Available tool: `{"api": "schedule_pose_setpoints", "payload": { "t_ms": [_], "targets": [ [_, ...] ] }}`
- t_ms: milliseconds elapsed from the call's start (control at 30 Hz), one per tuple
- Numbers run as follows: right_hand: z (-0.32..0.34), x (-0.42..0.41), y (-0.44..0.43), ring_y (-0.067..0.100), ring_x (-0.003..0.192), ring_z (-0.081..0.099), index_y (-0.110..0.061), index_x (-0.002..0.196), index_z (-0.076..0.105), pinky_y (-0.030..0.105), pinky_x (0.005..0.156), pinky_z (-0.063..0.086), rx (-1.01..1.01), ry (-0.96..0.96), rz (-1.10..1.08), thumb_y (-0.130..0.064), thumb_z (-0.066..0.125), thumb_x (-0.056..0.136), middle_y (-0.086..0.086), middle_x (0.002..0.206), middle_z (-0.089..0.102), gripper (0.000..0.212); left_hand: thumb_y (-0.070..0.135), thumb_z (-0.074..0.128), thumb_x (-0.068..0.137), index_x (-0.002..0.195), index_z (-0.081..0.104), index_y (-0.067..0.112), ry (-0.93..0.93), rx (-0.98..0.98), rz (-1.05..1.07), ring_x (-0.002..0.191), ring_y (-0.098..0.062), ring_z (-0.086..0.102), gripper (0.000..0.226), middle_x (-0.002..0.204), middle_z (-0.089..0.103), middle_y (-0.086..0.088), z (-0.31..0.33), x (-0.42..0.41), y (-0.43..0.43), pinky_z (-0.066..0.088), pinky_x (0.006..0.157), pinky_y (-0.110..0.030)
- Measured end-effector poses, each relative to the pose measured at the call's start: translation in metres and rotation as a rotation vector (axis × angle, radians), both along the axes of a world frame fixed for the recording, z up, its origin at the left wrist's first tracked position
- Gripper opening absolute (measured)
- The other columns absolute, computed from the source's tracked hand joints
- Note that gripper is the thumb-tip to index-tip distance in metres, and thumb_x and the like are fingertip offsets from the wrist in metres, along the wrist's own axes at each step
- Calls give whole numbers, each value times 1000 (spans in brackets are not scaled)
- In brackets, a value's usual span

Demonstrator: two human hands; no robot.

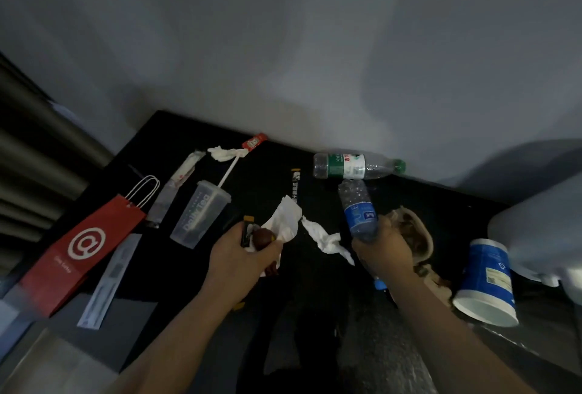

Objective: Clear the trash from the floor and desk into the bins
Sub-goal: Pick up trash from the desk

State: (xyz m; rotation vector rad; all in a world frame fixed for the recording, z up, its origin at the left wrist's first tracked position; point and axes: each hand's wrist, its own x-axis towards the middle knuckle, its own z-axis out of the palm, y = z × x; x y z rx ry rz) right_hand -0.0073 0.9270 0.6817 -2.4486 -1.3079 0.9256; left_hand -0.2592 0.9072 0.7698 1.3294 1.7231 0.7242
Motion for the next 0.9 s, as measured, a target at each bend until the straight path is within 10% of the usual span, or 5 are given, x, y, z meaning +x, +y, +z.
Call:
{"api": "schedule_pose_setpoints", "payload": {
  "t_ms": [300, 600, 900],
  "targets": [
    [92, -14, -66, 15, 102, 56, -28, 144, 30, 27, 77, 47, 329, 211, -164, -33, 72, 80, 0, 128, 49, 76, 38, 78, 72, 78, 59, 32, -126, 52, -30, 62, -9, 60, 20, 74, 65, 5, 40, -11, 1, 43, 52, -19],
    [236, -36, -151, -6, 81, 66, -54, 112, 49, 6, 60, 47, 951, 259, -363, -28, 73, 77, -31, 96, 65, 50, 32, 78, 73, 75, 64, 27, -349, 290, -310, 50, -6, 56, 16, 61, 65, 8, 127, 6, 16, 43, 53, -26],
    [280, -43, -279, 8, 82, 69, -35, 126, 53, 28, 73, 55, 1117, 59, -730, -23, 71, 77, -10, 97, 71, 54, 36, 77, 74, 79, 64, 20, -462, 308, -711, 54, -3, 57, 20, 64, 65, 8, 174, 77, -47, 43, 56, -21]
  ]
}}
